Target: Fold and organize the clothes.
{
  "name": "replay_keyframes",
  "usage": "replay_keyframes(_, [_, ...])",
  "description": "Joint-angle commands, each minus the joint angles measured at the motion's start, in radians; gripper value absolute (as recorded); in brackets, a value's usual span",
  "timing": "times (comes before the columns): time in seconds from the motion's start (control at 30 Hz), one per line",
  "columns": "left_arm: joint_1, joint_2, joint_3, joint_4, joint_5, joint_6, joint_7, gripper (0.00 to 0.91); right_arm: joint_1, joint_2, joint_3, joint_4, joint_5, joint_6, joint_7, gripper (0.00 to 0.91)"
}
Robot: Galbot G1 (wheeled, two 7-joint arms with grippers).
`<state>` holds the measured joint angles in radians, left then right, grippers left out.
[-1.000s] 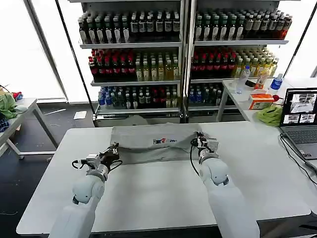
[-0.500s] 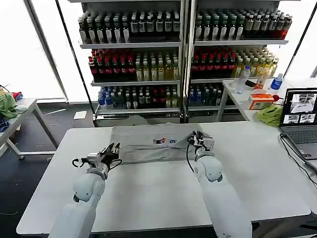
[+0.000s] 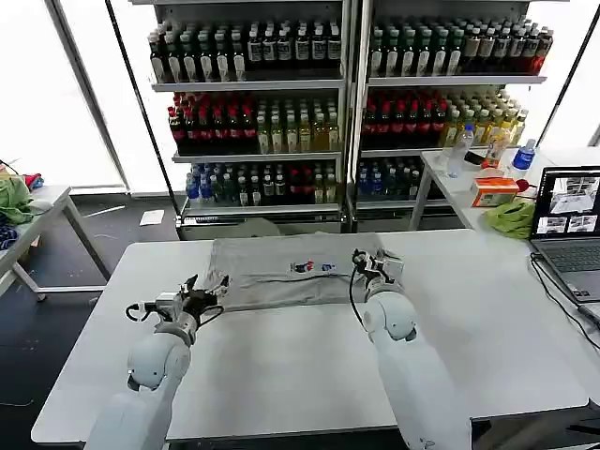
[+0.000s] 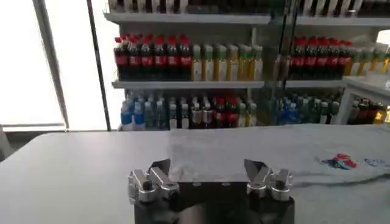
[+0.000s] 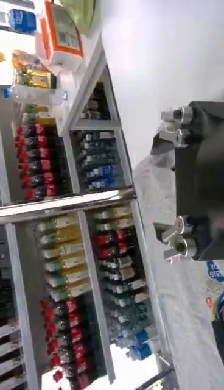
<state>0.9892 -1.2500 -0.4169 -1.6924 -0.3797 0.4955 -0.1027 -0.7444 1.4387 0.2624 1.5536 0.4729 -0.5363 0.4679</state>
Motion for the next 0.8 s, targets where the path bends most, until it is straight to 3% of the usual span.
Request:
replay_keyframes(0.03, [0.078, 0.003, -0.024, -0.095, 0.001, 0.014, -0.001, 0.907, -0.073, -0.052, -0.001, 0.154, 0.026, -0.043, 0.039, 0.907])
replay_keyframes(0.4, [0.128, 0.009, -0.036, -0.137, 0.027, 0.034, -0.002, 0.907, -0.231, -0.146, 0.038, 0.257, -0.014, -0.045, 0.017, 0.907])
replay_keyframes(0.8, [0.137, -0.003, -0.036, -0.124, 0.052, 0.034, 0.004, 0.907, -0.289, -0.174, 0.06, 0.259, -0.043, -0.047, 0.011, 0.907])
